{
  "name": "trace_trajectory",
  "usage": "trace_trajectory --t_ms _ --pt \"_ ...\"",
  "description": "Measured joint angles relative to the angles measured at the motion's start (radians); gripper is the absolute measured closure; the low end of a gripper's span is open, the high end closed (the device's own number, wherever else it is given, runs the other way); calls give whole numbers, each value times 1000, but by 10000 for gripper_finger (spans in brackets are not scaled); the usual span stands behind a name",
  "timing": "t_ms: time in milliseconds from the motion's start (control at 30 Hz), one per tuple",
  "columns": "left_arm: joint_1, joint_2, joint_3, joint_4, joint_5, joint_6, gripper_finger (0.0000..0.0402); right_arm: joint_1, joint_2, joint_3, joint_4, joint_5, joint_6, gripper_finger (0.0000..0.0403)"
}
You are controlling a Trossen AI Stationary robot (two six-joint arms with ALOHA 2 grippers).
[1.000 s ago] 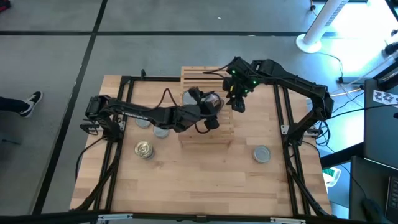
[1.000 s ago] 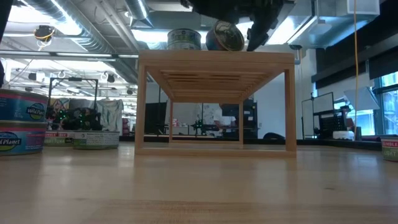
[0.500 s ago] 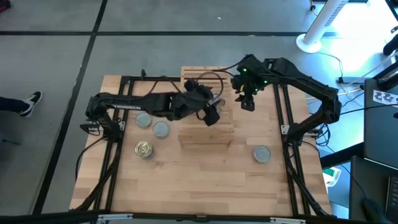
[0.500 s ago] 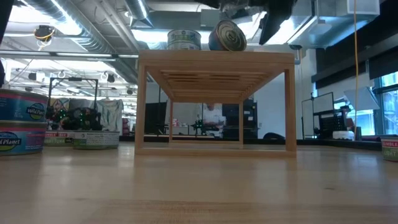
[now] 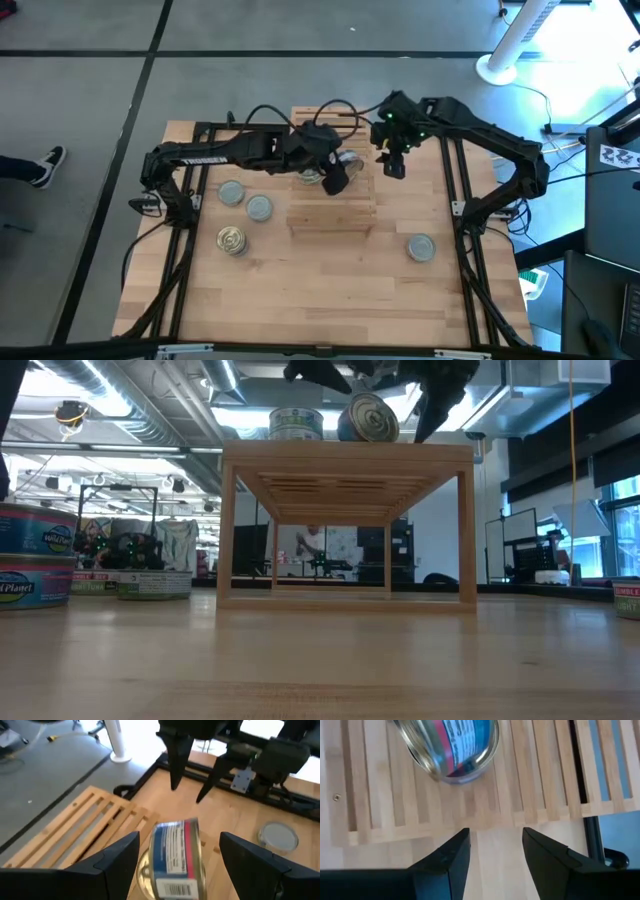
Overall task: Stack canned seafood by type on shelf
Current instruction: Stack the blue tuna can on top of the blue tuna can on the shelf
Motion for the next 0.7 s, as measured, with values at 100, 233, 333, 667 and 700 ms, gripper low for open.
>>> trace_trajectory --t_ms 100,233,333,667,700 --pt "16 0 0 -37 43 -25 130 0 0 -17 2 8 -9 221" --pt "32 0 0 -52 78 -63 130 0 0 -27 7 6 -17 221" --pt "36 0 0 -53 79 -65 130 0 0 -27 12 6 -17 221" --pt "36 11 -3 -63 112 -80 130 0 0 -27 11 5 -18 221" --pt "36 11 -3 -63 112 -80 130 0 0 -27 11 5 -18 221"
